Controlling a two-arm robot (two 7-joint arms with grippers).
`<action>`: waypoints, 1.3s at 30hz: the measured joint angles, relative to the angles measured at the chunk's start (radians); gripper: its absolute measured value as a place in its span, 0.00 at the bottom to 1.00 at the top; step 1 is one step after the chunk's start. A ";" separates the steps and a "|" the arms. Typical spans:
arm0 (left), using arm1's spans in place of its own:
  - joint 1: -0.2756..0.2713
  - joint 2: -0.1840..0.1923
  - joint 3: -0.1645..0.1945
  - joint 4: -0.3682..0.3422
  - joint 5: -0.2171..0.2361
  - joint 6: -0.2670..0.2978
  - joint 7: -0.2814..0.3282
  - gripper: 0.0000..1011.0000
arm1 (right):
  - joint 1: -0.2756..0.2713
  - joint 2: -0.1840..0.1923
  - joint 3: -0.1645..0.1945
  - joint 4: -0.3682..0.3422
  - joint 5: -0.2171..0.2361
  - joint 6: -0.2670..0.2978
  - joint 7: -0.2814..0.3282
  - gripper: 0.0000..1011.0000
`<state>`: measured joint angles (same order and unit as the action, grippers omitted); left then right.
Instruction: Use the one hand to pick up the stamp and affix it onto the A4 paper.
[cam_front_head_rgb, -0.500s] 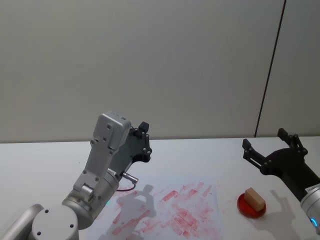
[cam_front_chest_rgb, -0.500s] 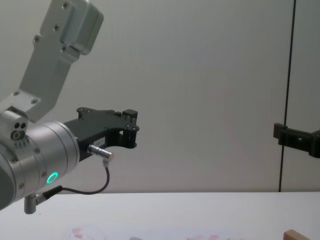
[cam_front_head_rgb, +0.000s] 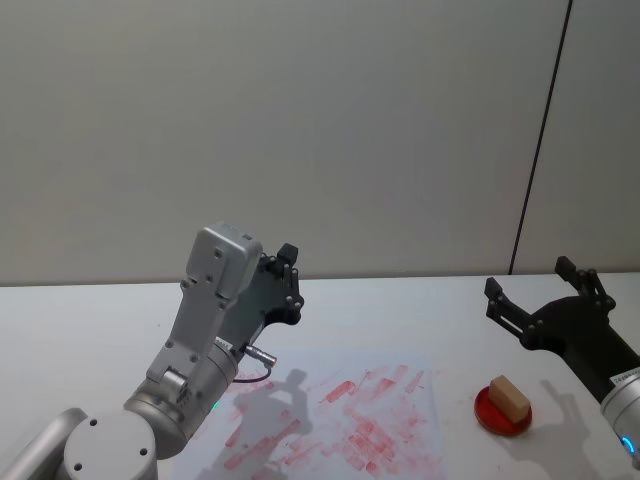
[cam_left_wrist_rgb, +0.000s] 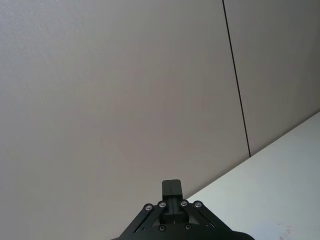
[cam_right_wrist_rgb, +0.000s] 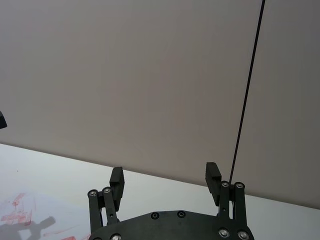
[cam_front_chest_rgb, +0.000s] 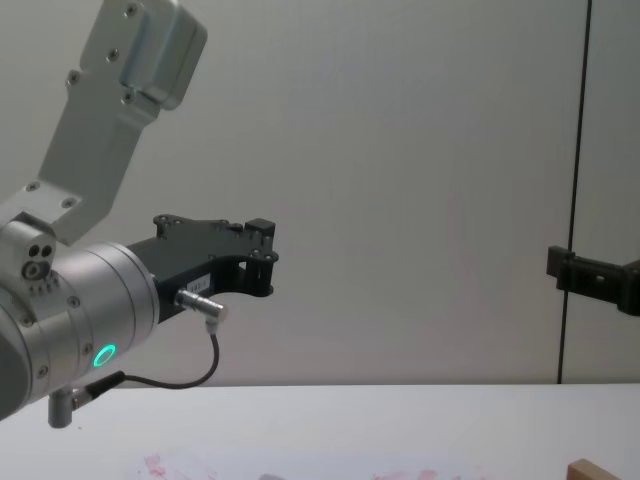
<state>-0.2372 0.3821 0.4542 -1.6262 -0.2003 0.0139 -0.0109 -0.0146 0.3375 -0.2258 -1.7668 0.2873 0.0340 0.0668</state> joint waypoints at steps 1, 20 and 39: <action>0.000 0.000 0.000 0.000 0.000 0.000 0.000 0.00 | 0.000 0.000 0.000 0.000 0.000 0.000 0.000 0.99; 0.000 0.000 0.000 0.000 0.000 0.000 0.000 0.00 | 0.000 0.000 0.000 0.000 0.000 0.000 0.000 0.99; 0.000 0.000 0.000 0.000 0.000 0.000 0.000 0.00 | -0.065 0.041 0.021 -0.013 0.029 0.075 -0.036 0.99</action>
<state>-0.2372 0.3821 0.4542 -1.6262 -0.2003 0.0139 -0.0109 -0.0798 0.3787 -0.2045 -1.7798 0.3162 0.1087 0.0310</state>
